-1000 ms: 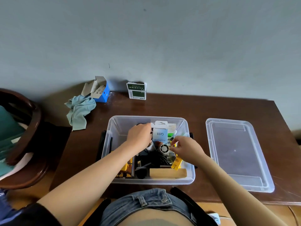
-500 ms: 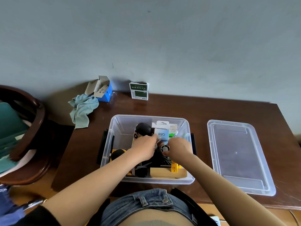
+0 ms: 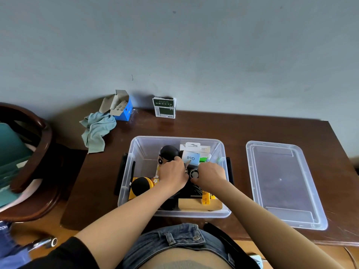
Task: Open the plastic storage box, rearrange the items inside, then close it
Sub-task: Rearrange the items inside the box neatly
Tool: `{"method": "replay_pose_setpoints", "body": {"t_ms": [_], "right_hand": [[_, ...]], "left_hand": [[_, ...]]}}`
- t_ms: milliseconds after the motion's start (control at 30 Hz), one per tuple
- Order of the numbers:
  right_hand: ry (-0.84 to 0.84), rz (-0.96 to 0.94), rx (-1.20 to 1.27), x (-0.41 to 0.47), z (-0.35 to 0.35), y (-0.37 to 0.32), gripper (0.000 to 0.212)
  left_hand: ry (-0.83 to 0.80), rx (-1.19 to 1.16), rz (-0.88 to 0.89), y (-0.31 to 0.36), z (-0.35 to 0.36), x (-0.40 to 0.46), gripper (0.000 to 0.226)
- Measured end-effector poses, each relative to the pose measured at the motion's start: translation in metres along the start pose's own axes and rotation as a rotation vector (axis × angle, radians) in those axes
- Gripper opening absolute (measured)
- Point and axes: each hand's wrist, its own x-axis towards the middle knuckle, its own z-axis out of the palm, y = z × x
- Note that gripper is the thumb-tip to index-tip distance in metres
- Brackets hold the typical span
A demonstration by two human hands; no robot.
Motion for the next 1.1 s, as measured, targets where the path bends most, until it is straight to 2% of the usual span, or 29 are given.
{"method": "replay_pose_setpoints", "body": {"t_ms": [100, 233, 333, 500, 933, 1033, 1100], "right_hand": [[-0.012, 0.013, 0.019, 0.001, 0.002, -0.003, 0.034], [-0.023, 0.009, 0.034, 0.003, 0.004, -0.003, 0.032], [-0.039, 0.028, 0.042, 0.006, 0.002, -0.001, 0.041], [-0.06, 0.041, 0.052, 0.006, 0.0, -0.003, 0.047], [-0.12, 0.035, 0.097, -0.002, 0.002, 0.009, 0.039], [-0.151, 0.043, 0.16, -0.001, -0.004, 0.013, 0.031], [-0.14, 0.083, 0.286, 0.001, -0.01, 0.019, 0.036]], "left_hand": [[-0.017, 0.003, -0.04, 0.001, 0.007, -0.001, 0.034], [-0.102, 0.002, -0.041, -0.007, 0.011, 0.0, 0.026], [-0.12, 0.01, -0.058, -0.011, 0.012, -0.001, 0.028], [-0.141, 0.088, 0.001, -0.011, 0.011, 0.003, 0.033], [-0.211, -0.083, -0.061, -0.009, 0.004, 0.004, 0.03], [-0.296, -0.108, -0.041, -0.012, 0.0, 0.003, 0.032], [-0.33, -0.101, -0.009, -0.013, -0.006, 0.003, 0.035]]}}
